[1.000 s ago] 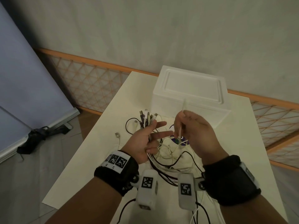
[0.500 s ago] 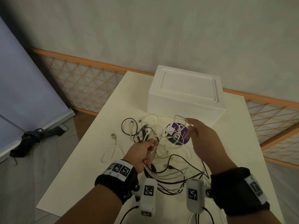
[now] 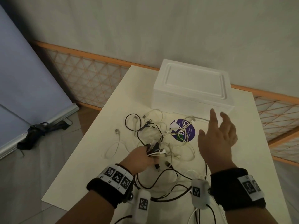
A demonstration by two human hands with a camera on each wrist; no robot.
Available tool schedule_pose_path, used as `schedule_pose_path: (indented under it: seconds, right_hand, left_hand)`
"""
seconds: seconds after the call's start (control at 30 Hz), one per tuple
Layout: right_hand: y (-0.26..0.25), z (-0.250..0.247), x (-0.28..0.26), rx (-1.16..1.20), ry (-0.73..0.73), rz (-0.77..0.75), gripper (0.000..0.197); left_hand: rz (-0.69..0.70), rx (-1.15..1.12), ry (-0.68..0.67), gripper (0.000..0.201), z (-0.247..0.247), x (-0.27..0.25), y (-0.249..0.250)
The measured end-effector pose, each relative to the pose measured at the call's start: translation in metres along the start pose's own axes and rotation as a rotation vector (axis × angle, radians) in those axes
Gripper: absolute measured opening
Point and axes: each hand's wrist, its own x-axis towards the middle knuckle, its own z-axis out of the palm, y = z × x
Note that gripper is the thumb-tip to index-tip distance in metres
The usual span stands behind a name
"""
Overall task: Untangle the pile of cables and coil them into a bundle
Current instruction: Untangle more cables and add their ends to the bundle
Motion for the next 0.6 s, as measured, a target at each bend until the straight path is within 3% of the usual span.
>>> schedule_pose_path:
  seconds: [0.07,0.13,0.17,0.2,0.27,0.37,0.47,0.53,0.6]
  right_hand:
    - [-0.008,-0.002,-0.007,-0.025,-0.003,-0.214,0.076]
    - [-0.020,0.000,-0.014,0.112,-0.325,-0.486,0.066]
    - [-0.025,0.002,-0.019,0.164,-0.541,-0.543,0.056]
    - [-0.030,0.005,-0.022,0.200,-0.656,-0.573,0.043]
    - [-0.035,0.005,-0.021,0.366,-0.553,-0.546,0.018]
    - [-0.036,-0.019,-0.011,0.678,-0.232,-0.440,0.021]
    - [-0.018,-0.058,0.011,0.972,0.024,-0.135,0.013]
    - [0.001,-0.078,0.025,0.927,0.199,0.002,0.012]
    - [0.018,-0.078,0.036,0.573,0.171,0.041,0.015]
  left_hand:
    - [0.052,-0.093,0.050,0.008,-0.002,-0.001,0.002]
    - [0.109,-0.276,0.138,0.007,-0.007,-0.004,0.010]
    - [0.132,-0.362,0.167,0.006,-0.009,-0.004,0.016]
    - [0.155,-0.425,0.187,0.008,-0.011,-0.004,0.020]
    - [0.203,-0.488,0.193,0.013,-0.015,-0.005,0.027]
    - [0.230,-0.416,0.213,0.017,-0.022,-0.007,0.026]
    - [0.153,-0.309,0.323,0.021,-0.029,0.001,0.008]
    - [0.051,-0.351,0.392,0.020,-0.030,0.007,-0.002]
    - [-0.028,-0.454,0.422,0.014,-0.029,0.010,-0.005]
